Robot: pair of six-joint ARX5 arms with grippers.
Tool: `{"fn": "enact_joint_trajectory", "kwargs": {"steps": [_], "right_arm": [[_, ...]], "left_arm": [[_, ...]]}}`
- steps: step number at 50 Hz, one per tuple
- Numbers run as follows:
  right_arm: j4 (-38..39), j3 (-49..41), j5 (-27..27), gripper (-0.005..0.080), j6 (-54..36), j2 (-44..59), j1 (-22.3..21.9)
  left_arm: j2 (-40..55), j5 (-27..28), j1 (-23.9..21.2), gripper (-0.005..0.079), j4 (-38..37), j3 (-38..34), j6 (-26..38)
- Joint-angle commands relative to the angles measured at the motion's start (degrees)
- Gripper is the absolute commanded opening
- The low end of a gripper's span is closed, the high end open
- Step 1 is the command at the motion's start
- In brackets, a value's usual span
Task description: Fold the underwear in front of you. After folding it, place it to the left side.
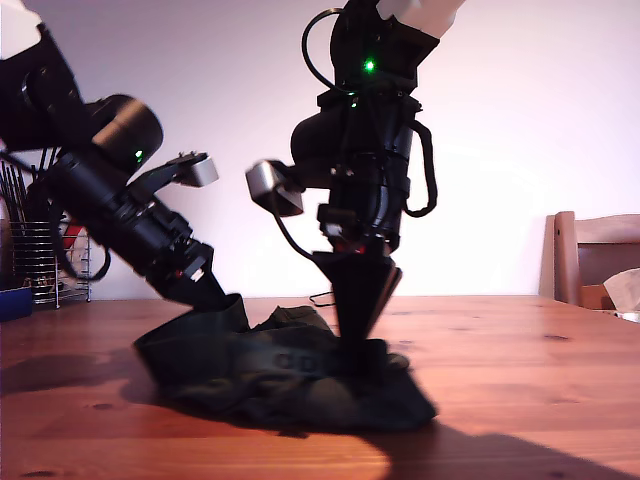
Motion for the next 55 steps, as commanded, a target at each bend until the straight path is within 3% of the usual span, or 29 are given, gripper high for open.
{"fn": "enact_joint_trajectory", "kwargs": {"steps": [1, 29, 44, 55], "right_arm": [[-0.1, 1.5, 1.5, -0.0011, 0.9, -0.8, -0.8], [0.3, 17.1, 14.8, -0.0011, 2.8, -3.5, -6.1], [1.8, 23.4, 16.5, -0.0011, 3.3, -3.6, -9.3], [4.3, 28.5, 17.1, -0.0011, 3.3, -4.0, -10.8]], "left_arm": [[-1.7, -0.8, 0.5, -0.0022, 0.2, 1.5, -0.6], [-6.9, -14.8, 3.5, -0.0022, -0.4, 10.6, -7.9], [-7.1, -15.3, 4.9, -0.0022, -4.7, 21.8, -8.2], [-7.1, -15.3, 6.2, -0.0022, -6.8, 22.7, -9.7]]}}
